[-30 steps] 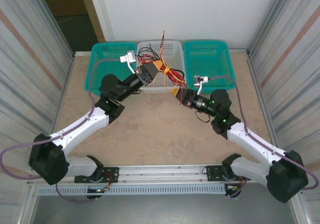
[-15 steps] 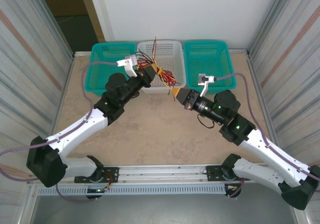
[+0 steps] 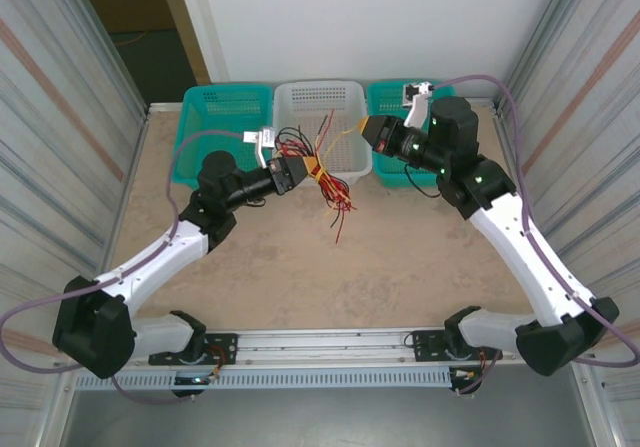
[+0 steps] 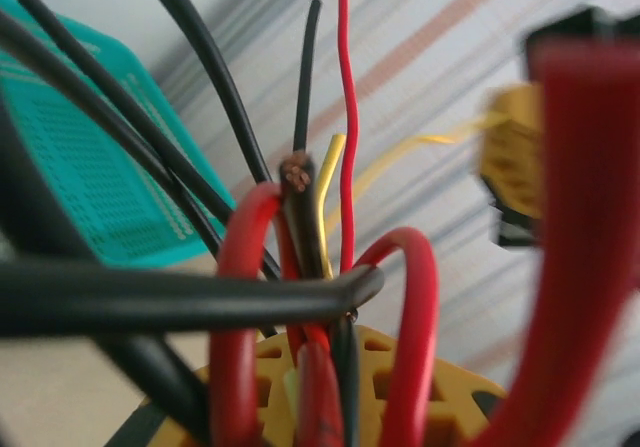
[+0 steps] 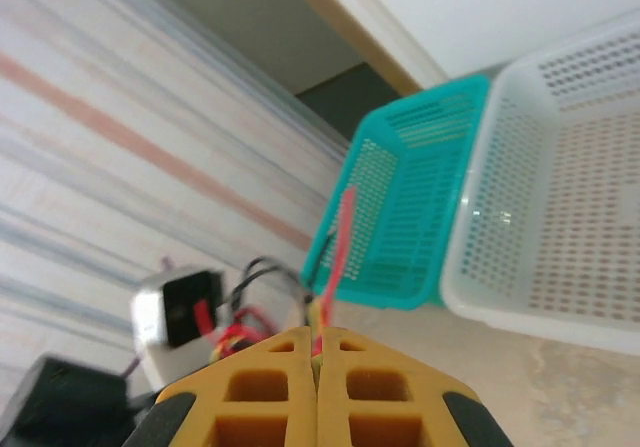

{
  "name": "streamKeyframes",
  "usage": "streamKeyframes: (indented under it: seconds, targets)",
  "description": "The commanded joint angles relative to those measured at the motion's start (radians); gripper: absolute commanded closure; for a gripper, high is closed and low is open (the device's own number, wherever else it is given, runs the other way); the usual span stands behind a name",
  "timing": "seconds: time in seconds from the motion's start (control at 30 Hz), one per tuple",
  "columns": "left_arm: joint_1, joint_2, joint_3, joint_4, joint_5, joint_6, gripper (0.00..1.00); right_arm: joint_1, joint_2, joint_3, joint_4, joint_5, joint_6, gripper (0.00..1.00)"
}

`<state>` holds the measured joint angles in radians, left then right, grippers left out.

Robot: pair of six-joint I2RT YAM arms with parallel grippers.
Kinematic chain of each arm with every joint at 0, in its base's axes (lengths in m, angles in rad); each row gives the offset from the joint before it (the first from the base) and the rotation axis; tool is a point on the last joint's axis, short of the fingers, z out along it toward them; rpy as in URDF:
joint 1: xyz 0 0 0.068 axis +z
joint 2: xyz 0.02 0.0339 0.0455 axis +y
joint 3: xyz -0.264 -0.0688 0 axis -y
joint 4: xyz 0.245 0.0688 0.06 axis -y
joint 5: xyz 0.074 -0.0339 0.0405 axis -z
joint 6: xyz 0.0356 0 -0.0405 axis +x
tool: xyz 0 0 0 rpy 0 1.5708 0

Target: Untangle the cables

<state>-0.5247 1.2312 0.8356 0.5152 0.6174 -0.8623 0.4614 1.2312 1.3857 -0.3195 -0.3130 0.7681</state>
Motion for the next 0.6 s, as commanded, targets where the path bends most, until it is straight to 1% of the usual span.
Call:
streamKeyframes:
  seconds: [0.0, 0.1, 0.17, 0.3, 0.43, 0.5, 0.57]
  targets:
    - [0.000, -0.061, 0.007, 0.119, 0.186, -0.042, 1.00, -0.072, 0.041, 0.016, -0.075, -0.040, -0.023, 1.00]
    - [0.000, -0.057, 0.025, 0.139, 0.246, -0.069, 1.00, -0.117, 0.074, -0.008, -0.066, -0.095, -0.007, 1.00]
    - [-0.001, -0.052, 0.029, 0.187, 0.270, -0.111, 1.00, -0.133, 0.099, -0.040, -0.033, -0.144, 0.016, 1.00]
    - [-0.004, -0.047, 0.020, 0.302, 0.248, -0.188, 1.00, -0.131, 0.139, -0.143, 0.074, -0.221, 0.082, 1.00]
    - [-0.011, -0.062, 0.021, 0.338, 0.156, -0.183, 1.00, -0.104, 0.118, -0.307, 0.268, -0.231, 0.185, 1.00]
    - [-0.011, -0.082, 0.010, 0.356, 0.075, -0.169, 1.00, -0.078, 0.085, -0.393, 0.367, -0.208, 0.234, 1.00]
    - [-0.012, -0.106, 0.010, 0.317, -0.024, -0.126, 1.00, -0.040, 0.052, -0.468, 0.454, -0.172, 0.284, 1.00]
